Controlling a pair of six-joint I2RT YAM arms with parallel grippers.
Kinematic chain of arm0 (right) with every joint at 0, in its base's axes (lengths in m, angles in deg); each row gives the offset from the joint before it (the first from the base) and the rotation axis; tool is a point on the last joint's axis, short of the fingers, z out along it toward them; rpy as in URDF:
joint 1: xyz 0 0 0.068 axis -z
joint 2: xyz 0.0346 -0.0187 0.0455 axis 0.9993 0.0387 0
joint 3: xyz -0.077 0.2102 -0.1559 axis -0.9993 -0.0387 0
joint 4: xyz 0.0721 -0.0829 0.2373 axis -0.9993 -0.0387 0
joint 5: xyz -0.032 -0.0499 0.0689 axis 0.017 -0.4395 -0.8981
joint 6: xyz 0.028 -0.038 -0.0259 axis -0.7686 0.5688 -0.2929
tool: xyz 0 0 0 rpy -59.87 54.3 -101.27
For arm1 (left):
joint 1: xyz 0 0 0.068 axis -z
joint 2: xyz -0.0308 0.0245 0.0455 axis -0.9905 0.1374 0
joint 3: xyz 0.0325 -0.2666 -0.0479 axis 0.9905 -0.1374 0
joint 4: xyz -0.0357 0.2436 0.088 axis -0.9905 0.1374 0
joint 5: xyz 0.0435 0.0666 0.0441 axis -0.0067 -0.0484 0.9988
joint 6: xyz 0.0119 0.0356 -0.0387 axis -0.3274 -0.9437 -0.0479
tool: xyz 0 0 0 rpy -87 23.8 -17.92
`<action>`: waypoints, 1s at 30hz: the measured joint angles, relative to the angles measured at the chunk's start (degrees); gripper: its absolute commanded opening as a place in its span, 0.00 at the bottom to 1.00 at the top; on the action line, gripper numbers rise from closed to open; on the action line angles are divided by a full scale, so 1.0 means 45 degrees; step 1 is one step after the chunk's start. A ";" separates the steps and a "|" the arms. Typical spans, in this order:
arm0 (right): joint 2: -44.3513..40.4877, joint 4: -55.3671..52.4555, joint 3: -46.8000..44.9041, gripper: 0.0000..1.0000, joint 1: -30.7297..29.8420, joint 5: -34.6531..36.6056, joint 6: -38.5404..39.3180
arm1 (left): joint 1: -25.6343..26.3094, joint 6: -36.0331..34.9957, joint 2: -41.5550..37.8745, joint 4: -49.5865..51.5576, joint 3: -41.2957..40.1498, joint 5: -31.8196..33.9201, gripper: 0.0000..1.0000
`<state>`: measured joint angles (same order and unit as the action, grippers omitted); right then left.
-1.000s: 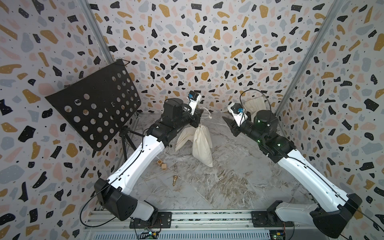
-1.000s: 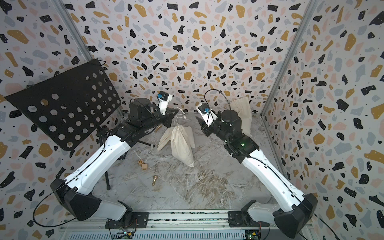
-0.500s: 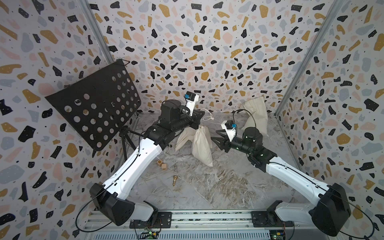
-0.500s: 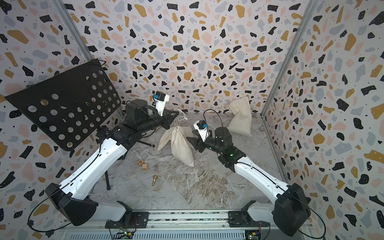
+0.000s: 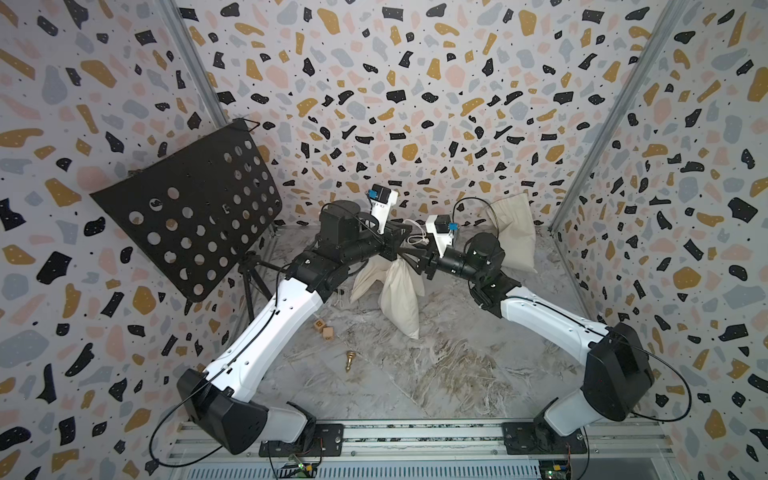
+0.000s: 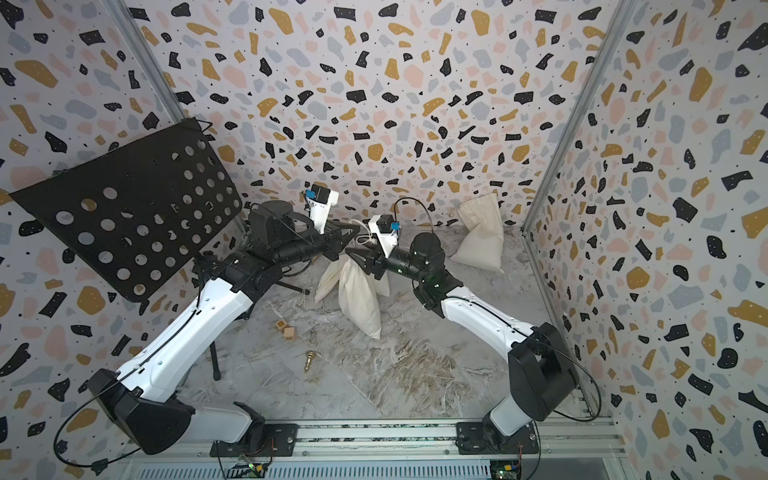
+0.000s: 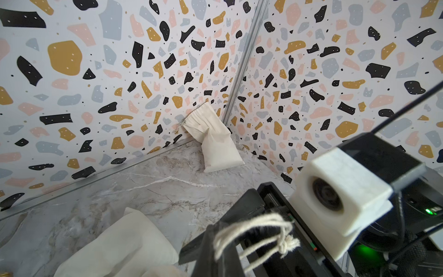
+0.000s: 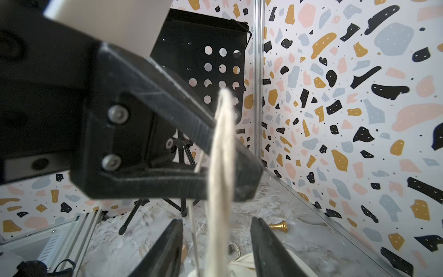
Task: Close the soil bag
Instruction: Frap the soil bag at the center of the board.
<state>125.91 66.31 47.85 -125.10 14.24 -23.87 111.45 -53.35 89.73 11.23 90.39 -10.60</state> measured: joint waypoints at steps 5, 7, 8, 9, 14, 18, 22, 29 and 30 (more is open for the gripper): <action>0.0452 0.0204 0.0029 0.22 -0.0044 -0.0301 -0.0165 | 0.0000 0.0219 -0.0049 -0.0015 -0.0005 -0.0053 0.00; 0.0544 0.0418 -0.0311 0.19 -0.0015 -0.0364 -0.0175 | 0.0000 0.0389 -0.0223 -0.0015 -0.0078 -0.0058 0.00; 0.0559 0.0670 -0.0563 0.18 0.0015 -0.0403 -0.0175 | 0.0000 0.0515 -0.0403 0.0083 -0.0185 -0.0058 0.00; 0.0559 0.0957 -0.0845 0.18 0.0063 -0.0452 -0.0165 | 0.0000 0.0617 -0.0583 0.0180 -0.0316 -0.0058 0.00; 0.0573 0.2657 -0.1943 0.18 0.0257 -0.0573 -0.0015 | 0.0000 0.1336 -0.1078 0.0374 -0.0806 -0.0112 0.00; 0.0733 0.3279 -0.2225 0.23 0.0257 -0.0359 0.0437 | 0.0000 0.1996 -0.1103 0.0374 -0.0811 -0.0185 0.00; 0.1175 0.2807 -0.2176 0.27 0.0267 -0.0049 0.0801 | -0.0034 0.2555 -0.1117 0.0345 -0.0811 -0.0185 0.00; 0.2093 0.0661 -0.2497 0.08 0.0495 0.0437 0.1428 | -0.0063 0.2992 -0.1472 -0.0073 -0.0806 -0.0267 0.00; 0.2123 0.0549 -0.2565 0.05 0.0549 0.0442 0.1486 | -0.0063 0.3002 -0.1520 -0.0015 -0.0806 -0.0257 0.00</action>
<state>135.46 68.78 36.31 -122.63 16.23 -17.18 111.16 -39.84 82.89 11.17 86.77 -11.76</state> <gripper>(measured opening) 0.099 0.043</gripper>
